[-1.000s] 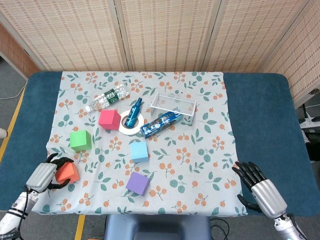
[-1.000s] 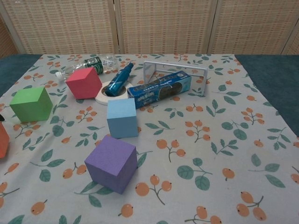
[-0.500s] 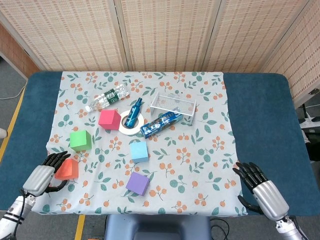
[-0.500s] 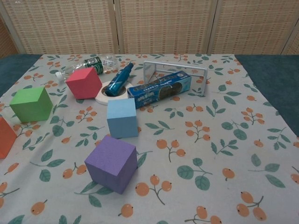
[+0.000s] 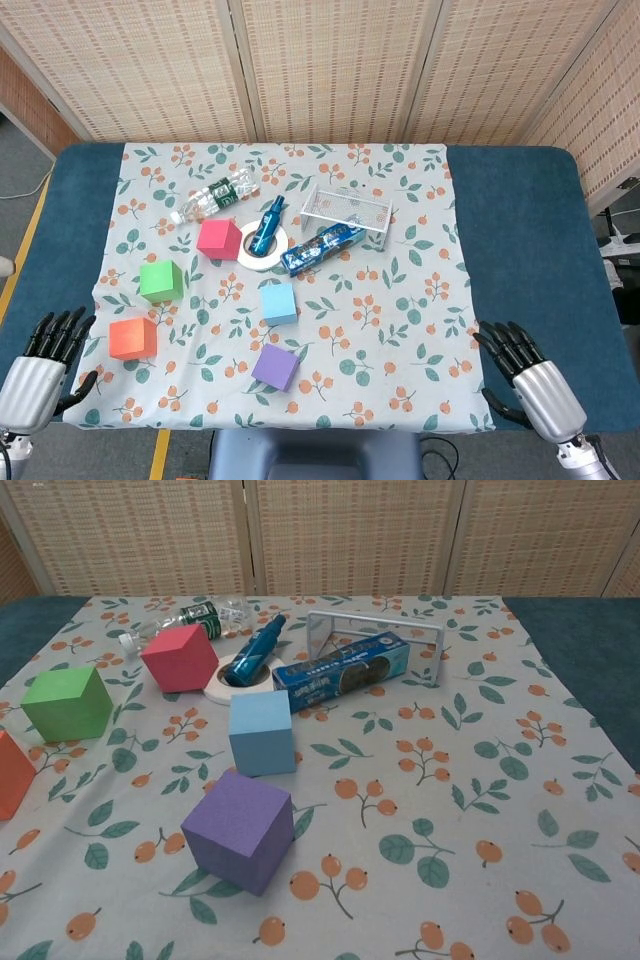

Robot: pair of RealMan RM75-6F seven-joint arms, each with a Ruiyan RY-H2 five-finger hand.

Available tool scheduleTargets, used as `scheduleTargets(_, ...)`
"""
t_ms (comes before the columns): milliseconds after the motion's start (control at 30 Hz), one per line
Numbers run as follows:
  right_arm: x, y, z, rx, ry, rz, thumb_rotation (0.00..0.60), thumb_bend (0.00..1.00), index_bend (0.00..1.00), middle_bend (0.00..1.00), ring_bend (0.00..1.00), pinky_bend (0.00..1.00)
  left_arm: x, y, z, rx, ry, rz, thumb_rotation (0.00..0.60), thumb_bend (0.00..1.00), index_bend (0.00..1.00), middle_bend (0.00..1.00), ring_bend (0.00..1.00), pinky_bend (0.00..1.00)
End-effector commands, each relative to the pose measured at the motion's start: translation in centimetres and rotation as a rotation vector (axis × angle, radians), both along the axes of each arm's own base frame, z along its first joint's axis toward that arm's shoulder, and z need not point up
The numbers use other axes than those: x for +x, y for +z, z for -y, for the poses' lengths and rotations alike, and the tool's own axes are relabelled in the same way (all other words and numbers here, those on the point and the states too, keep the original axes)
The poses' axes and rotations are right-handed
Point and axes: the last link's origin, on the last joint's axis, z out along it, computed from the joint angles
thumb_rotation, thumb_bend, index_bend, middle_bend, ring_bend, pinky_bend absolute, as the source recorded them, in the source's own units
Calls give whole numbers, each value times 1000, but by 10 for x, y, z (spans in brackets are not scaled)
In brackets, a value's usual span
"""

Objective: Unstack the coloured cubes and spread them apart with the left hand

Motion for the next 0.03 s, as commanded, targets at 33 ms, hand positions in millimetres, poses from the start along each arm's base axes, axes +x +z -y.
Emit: scheduleTargets(33,0,1,-1,-10,-5,-3,600,271,0,0,0,0,-3,6,5,1,35,34,600,353,0,0,0,0)
